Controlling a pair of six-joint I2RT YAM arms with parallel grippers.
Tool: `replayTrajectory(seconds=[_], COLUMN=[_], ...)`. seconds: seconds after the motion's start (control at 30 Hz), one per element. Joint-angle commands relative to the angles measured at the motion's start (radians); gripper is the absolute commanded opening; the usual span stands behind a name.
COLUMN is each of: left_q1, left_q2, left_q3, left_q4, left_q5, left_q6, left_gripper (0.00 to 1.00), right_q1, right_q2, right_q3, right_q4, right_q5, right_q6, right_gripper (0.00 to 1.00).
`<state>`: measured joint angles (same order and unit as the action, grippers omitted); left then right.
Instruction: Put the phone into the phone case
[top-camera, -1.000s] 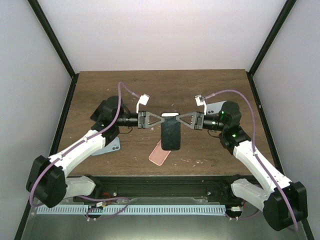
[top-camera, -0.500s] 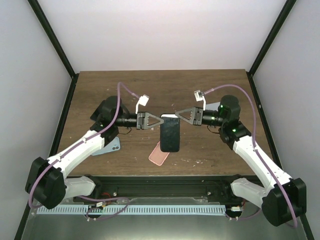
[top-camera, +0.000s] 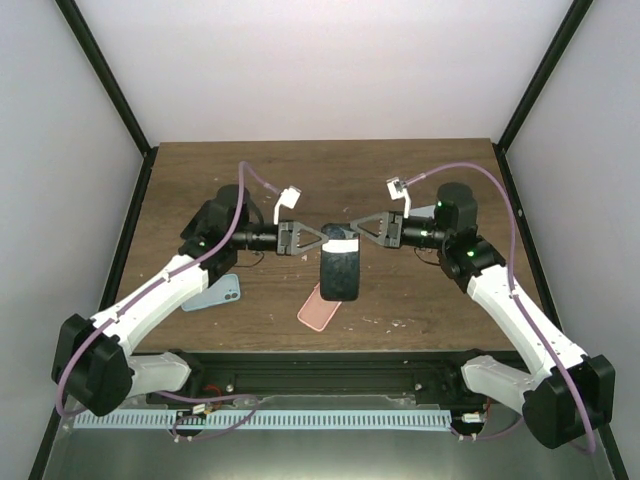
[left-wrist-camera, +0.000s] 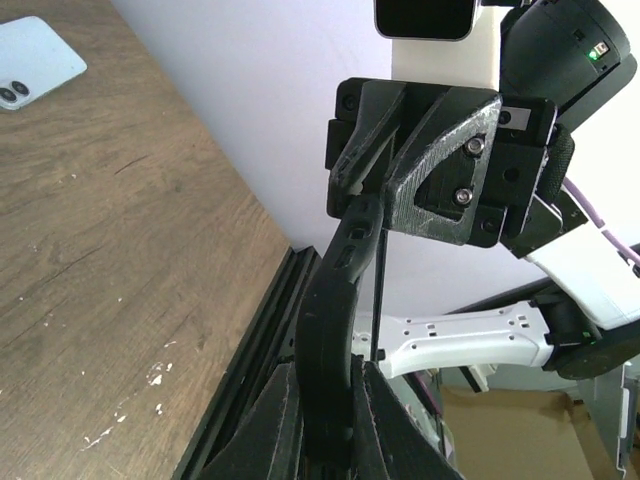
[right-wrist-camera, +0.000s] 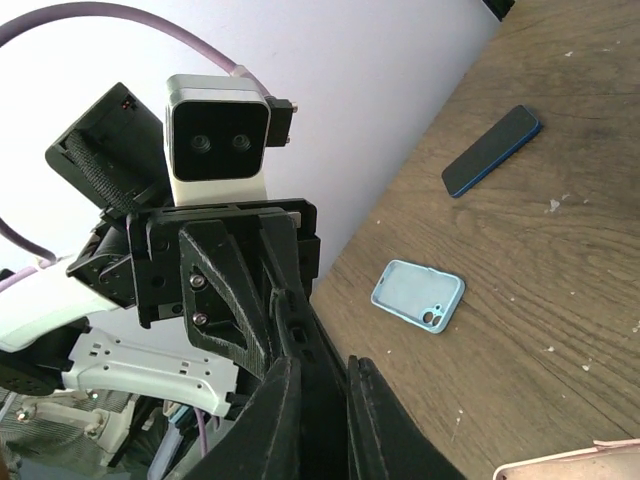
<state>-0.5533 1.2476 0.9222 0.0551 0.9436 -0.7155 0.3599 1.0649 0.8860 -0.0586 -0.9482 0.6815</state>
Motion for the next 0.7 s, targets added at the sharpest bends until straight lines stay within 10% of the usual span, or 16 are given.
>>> replayTrajectory(seconds=[0.0,0.17,0.4,0.53,0.67], left_q1=[0.003,0.002,0.002,0.003,0.003], left_q2=[0.018,0.015,0.018,0.03,0.043], left_q3=[0.01,-0.019,-0.038,-0.042,-0.042], left_q4=[-0.02,0.117,0.244,0.288,0.273], left_q5=[-0.056,-0.011,-0.005,-0.011,-0.034], left_q6=[0.017,-0.087,-0.179,-0.209,-0.195], left_gripper=[0.0,0.0,0.0,0.0,0.0], right_q1=[0.007,0.008,0.008,0.011,0.012], right_q2=[-0.028,-0.054,-0.052,-0.045,-0.043], right_q3=[0.038,-0.04,-0.128,-0.155,-0.169], right_q4=[-0.007,0.076,0.104,0.131,0.16], right_q5=[0.046,-0.003,-0.065,-0.102,-0.117], right_q6=[-0.018,0.039,0.055,0.068,0.091], right_gripper=[0.1,0.47,0.67,0.64,0.34])
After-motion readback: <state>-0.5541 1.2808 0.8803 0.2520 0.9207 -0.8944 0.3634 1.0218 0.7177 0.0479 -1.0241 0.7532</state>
